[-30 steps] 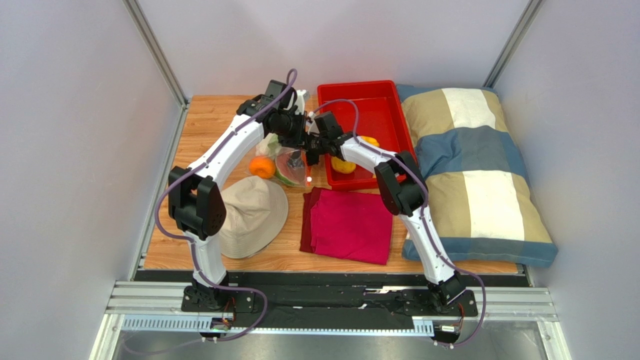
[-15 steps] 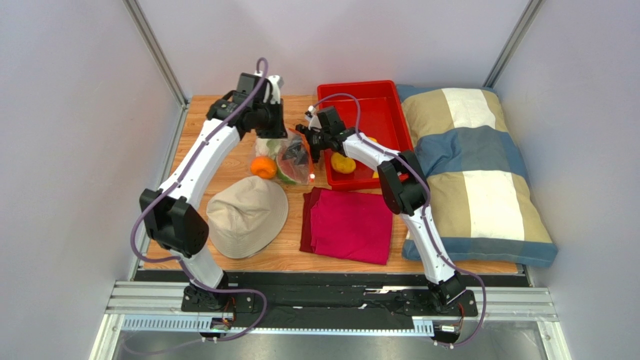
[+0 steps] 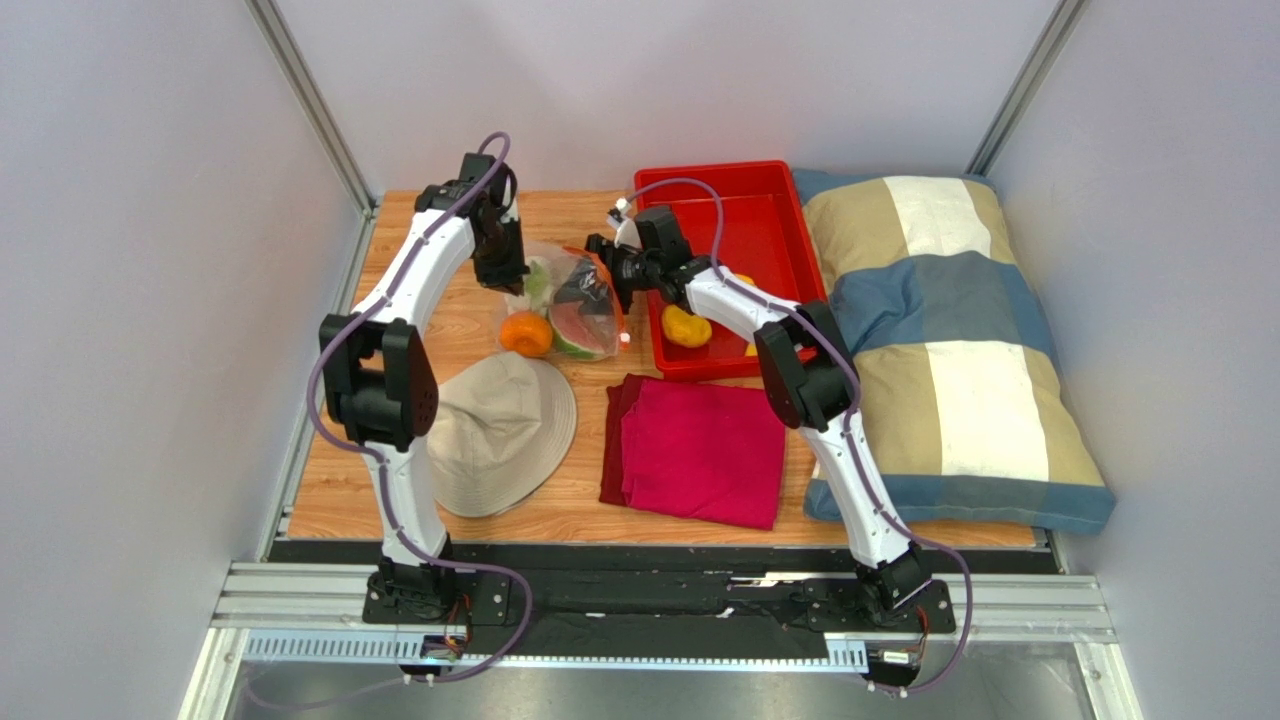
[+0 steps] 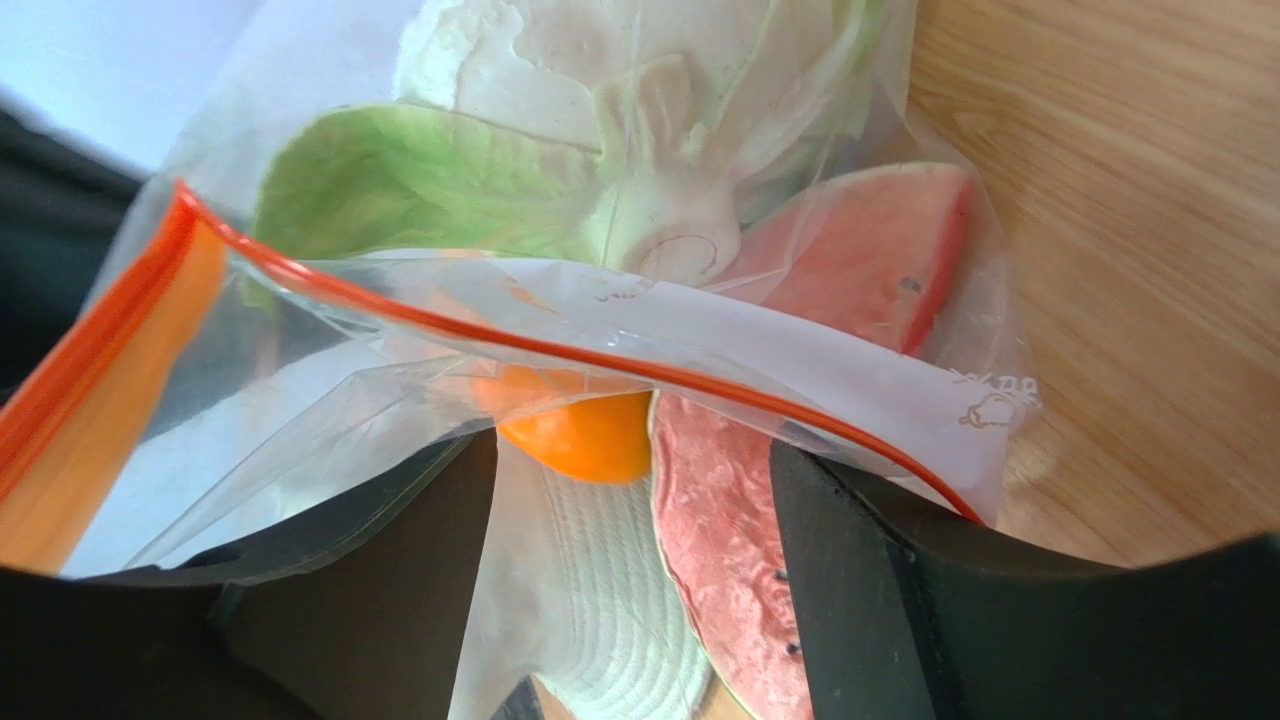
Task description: Open the zip-top bag and remove the fake food
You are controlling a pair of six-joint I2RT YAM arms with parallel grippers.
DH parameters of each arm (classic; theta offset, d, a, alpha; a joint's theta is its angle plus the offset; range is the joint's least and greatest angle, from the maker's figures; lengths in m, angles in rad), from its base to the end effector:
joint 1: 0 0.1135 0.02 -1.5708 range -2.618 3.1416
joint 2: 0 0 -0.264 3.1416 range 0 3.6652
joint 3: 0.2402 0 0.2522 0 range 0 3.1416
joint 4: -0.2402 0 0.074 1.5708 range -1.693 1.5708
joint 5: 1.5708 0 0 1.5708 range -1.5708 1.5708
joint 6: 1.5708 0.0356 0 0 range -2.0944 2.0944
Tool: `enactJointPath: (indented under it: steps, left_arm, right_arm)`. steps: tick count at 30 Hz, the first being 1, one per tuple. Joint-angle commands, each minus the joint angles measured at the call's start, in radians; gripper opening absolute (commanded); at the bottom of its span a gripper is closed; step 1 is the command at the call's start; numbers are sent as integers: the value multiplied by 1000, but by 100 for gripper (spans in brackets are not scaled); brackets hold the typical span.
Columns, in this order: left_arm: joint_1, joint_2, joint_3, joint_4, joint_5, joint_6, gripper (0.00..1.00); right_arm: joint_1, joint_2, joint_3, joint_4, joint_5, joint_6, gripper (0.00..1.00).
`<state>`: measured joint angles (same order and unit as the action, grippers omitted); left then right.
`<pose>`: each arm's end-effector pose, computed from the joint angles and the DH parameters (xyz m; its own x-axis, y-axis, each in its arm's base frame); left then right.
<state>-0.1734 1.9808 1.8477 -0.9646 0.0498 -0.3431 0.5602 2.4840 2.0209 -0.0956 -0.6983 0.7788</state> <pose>0.4192 -0.0752 0.2851 -0.8912 -0.1850 -0.4142 -0.1116 0.9744 -0.1950 0.4629 0.3174 0.1654 -0.9299 0.0518 -0.3641 -0.3029 0.4535 0.8382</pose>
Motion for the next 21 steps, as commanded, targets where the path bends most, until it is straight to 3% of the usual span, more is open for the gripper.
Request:
enactJointPath:
  steps: [1, 4, 10, 15, 21]
  left_arm:
    - [18, 29, 107, 3, -48, -19, 12]
    - [43, 29, 111, 30, -97, -30, 12]
    - [78, -97, -31, 268, -82, -45, 11]
    - [109, 74, 120, 205, 2, -63, 7]
    - [110, 199, 163, 196, 41, -106, 6]
  right_arm:
    - [0, 18, 51, 86, 2, 51, 72]
    - [-2, 26, 58, 148, 2, 71, 73]
    - [-5, 41, 55, 217, 9, 109, 80]
    - [-5, 87, 107, 231, 10, 140, 82]
    - [-5, 127, 166, 201, 26, 139, 87]
